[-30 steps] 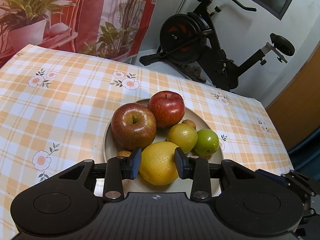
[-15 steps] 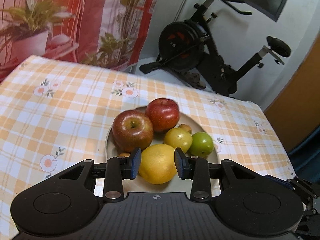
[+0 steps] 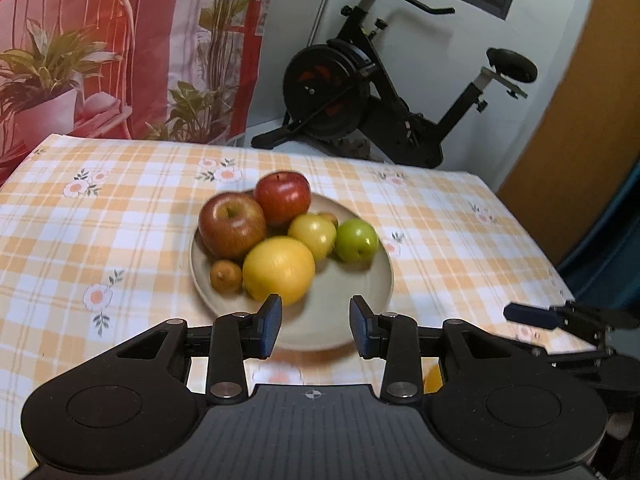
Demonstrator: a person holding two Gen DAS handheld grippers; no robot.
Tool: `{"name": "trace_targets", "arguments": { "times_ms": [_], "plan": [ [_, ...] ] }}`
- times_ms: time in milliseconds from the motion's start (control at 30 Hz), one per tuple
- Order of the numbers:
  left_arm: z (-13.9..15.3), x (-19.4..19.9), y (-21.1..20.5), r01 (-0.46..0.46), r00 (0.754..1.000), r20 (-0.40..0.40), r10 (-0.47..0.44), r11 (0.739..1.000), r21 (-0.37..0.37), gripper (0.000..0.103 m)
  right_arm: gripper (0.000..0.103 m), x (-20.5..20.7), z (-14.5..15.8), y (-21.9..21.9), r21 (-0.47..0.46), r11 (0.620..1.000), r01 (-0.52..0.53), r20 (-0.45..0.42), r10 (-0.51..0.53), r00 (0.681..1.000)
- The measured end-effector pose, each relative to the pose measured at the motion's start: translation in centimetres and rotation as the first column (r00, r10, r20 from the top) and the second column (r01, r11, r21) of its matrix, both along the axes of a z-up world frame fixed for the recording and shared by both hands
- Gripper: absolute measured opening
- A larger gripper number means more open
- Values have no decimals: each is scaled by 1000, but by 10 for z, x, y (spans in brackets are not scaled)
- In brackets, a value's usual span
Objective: Organize fruits
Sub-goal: 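Withdraw both tools from the plate toward the loose oranges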
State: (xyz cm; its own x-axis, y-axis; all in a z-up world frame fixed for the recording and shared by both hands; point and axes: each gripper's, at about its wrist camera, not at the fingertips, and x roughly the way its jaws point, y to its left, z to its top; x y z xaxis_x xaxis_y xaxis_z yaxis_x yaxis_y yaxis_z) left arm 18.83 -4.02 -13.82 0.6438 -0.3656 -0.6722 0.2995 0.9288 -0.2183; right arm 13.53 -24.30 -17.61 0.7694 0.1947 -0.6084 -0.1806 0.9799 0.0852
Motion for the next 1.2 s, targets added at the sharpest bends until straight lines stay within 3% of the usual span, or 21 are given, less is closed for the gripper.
{"name": "trace_targets", "arguments": {
  "times_ms": [333, 667, 1200],
  "plan": [
    [-8, -30, 3, -13, 1000, 12, 12, 999, 53, 46, 57, -12, -5, 1, 7, 1000, 11, -5, -11, 1000],
    [-17, -49, 2, -7, 1000, 7, 7, 999, 40, 46, 57, -25, -8, -12, -36, 998, 59, 12, -58, 998],
    [-20, -58, 1, -6, 1000, 15, 5, 999, 45, 46, 47, -26, -29, -22, -72, 996, 50, -12, -51, 999]
  ]
}}
